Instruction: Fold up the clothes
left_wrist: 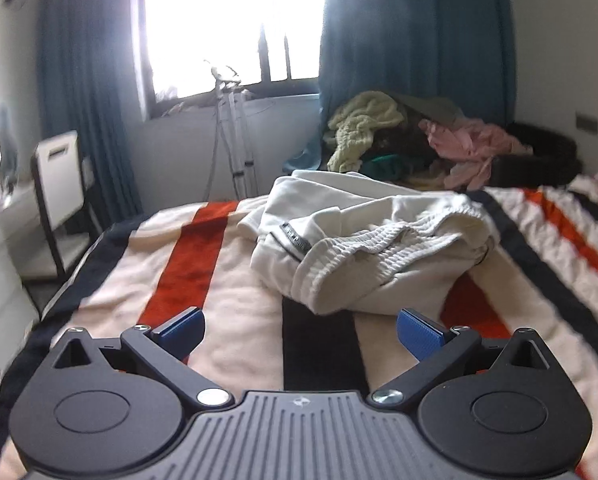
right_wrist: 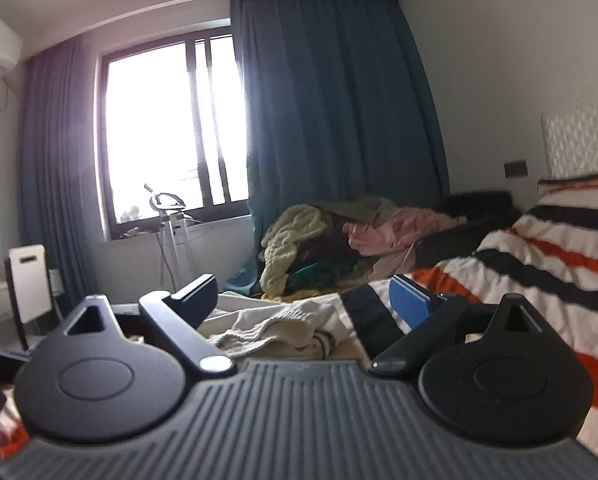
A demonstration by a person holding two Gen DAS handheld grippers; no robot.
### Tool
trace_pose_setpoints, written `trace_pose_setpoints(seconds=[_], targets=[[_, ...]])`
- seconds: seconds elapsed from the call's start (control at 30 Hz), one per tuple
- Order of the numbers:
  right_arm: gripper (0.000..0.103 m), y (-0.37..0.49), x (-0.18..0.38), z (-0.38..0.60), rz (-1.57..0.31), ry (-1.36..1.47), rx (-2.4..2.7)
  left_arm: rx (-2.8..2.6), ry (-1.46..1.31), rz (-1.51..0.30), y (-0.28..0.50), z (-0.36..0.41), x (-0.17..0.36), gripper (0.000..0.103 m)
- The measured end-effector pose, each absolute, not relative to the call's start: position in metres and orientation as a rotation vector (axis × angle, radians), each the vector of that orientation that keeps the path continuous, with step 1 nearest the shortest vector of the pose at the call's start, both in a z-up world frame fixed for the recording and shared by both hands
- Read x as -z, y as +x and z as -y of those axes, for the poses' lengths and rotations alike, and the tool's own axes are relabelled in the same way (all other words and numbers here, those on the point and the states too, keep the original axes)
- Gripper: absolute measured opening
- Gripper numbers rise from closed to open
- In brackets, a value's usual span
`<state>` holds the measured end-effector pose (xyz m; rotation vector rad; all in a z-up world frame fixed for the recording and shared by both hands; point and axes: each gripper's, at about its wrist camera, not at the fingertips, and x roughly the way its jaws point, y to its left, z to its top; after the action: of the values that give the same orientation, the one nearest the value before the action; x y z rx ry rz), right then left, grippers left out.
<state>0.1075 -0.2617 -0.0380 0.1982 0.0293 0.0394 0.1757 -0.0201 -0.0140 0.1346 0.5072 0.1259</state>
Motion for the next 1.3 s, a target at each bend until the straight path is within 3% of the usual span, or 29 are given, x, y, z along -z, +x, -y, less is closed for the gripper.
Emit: trace_pose_setpoints(seconds=[0.17,0.47,0.53,0.57,0.6,0.7,0.77,1.07,1.3], targets=[[0.094,0.14,0.074,0.259,-0.17,0.258,-0.066,-0.147,0.297,-0.471,0.237,0.03,0.063,0.103],[0.094,0.188,0.127,0.238,-0.289,0.242,-0.053,-0.234,0.354,-0.453,0.34,0.011,0.111,0.103],[0.094,0.19,0.133,0.237,-0.291,0.239,-0.082,-0.231,0.355,-0.42,0.351,0.006,0.114,0.09],[0.094,0.192,0.135,0.236,-0.286,0.249,-0.104,-0.203,0.335,-0.394,0.353,0.001,0.109,0.076],[0.094,0.194,0.137,0.235,-0.28,0.259,-0.127,-0.176,0.305,-0.361,0.351,-0.005,0.103,0.069],[0.094,0.198,0.143,0.232,-0.264,0.287,-0.195,-0.143,0.231,-0.286,0.343,-0.018,0.081,0.022],[0.094,0.197,0.143,0.228,-0.243,0.275,-0.217,-0.121,0.219,-0.248,0.319,-0.019,0.066,0.012],[0.094,0.166,0.126,0.22,-0.151,0.202,-0.223,-0.001,0.219,-0.092,0.186,-0.016,0.007,0.009],[0.094,0.133,0.115,0.187,-0.265,0.041,-0.153,0.09,0.226,-0.079,0.095,-0.014,-0.008,0.009]])
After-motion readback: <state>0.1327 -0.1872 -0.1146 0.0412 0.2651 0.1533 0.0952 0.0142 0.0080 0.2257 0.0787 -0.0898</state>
